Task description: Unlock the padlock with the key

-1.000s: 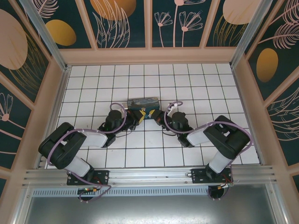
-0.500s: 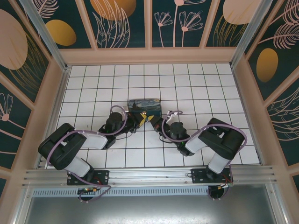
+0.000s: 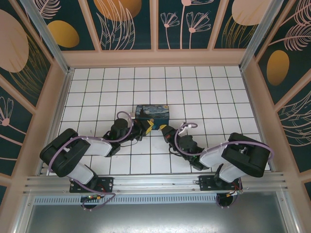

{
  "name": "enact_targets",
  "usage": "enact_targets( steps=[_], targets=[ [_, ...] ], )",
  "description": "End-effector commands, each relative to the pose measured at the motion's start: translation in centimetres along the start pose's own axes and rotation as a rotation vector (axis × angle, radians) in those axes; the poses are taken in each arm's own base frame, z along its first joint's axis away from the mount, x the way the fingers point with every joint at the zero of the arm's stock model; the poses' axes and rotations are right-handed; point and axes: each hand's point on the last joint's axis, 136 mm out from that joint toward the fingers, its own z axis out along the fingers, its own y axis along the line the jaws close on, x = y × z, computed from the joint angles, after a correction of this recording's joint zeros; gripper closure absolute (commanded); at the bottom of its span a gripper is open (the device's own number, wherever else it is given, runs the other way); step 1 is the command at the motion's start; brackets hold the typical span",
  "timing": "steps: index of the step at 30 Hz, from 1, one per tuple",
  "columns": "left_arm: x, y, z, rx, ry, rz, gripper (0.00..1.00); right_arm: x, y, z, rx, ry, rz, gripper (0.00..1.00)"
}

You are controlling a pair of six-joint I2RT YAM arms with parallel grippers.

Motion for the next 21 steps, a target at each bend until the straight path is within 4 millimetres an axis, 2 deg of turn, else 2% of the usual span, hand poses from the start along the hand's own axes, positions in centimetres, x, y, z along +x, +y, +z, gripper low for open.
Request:
enact_targets(
  steps=[1,7,14,17,21],
  targets=[
    [0.1,-1.9,-0.5,0.078,-0.007,-0.007,1.0,-1.2,-1.5,-0.2,0.061,-0.12,0.056,1.0],
    [-0.2,-2.3,-0.7,0.093,-0.026,-0.029,1.0,-0.7,-2.7,0.3,0.086,-0.186,0.126,1.0],
    [-0.4,-2.2,-1.1,0.081,-0.051,-0.033,1.0,0.1,-3.0,1.0,0.06,-0.208,0.185,1.0],
    [-0.6,-1.6,-1.0,0.061,-0.058,-0.02,1.0,0.4,-2.8,1.1,0.053,-0.203,0.181,1.0],
    [-1.2,0.7,-0.7,-0.029,-0.084,0.048,1.0,0.6,-2.1,0.7,0.04,-0.161,0.139,1.0]
  ],
)
